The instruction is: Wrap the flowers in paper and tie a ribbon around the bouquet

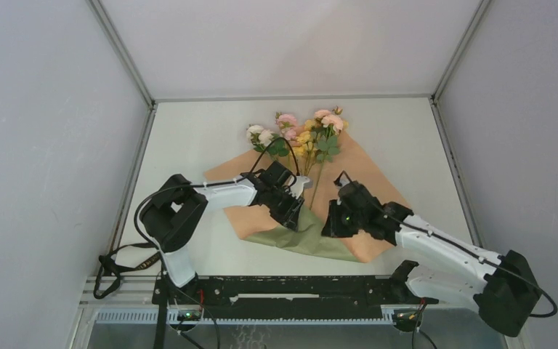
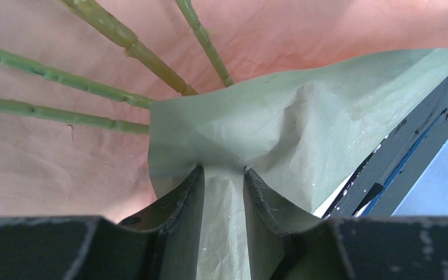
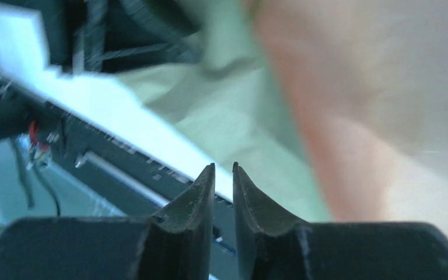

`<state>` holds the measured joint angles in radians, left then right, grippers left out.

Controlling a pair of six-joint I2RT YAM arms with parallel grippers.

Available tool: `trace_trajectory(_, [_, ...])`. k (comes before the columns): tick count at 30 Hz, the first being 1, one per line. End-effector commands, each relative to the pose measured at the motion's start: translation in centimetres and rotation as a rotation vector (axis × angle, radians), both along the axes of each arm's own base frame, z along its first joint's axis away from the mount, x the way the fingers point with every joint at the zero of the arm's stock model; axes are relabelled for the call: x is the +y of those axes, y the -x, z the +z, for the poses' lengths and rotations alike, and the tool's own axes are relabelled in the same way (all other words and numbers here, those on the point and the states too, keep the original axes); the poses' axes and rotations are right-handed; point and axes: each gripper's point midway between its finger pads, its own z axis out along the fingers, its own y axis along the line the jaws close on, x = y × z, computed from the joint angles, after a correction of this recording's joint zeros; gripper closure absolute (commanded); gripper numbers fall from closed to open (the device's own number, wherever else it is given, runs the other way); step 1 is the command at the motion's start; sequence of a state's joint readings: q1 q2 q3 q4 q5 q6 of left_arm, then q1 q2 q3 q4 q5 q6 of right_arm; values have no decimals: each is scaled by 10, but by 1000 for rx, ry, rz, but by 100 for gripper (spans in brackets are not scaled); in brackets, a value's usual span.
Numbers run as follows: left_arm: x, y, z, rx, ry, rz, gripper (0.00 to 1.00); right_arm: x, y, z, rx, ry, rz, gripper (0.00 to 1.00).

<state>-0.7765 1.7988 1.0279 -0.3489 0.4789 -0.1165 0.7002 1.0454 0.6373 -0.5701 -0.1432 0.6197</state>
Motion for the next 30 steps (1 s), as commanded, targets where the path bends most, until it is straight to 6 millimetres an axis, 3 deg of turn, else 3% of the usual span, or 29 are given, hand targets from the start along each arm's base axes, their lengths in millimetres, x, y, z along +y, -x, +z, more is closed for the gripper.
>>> trace_trajectory(1, [6,-2,-1,-26,-15,46,64,43,25,5,-1,-110,8,77])
trace_trajectory(4, [10,-4,5,-54,-17,61,64,32,29,-35,80,-20,-68,81])
trace_trajectory(7, [10,-3,24,-90,7,62,64,22,24,-58,113,-16,-133,85])
trace_trajectory(11, [-3,42,61,-139,65,-147,64,7,22,-67,107,36,-160,87])
trace_trajectory(13, [-5,60,55,-55,56,-167,64,3,22,-70,111,34,-175,88])
trace_trajectory(16, [5,58,26,-43,-17,-133,64,-2,26,-74,118,26,-194,89])
trace_trajectory(21, [2,56,11,-31,-74,-135,65,-3,29,-77,115,-6,-208,89])
trace_trajectory(25, [43,61,-14,86,-246,-82,68,-10,33,-79,124,18,-217,89])
trace_trajectory(30, [106,39,-20,128,-368,62,72,-12,37,-80,130,14,-221,89])
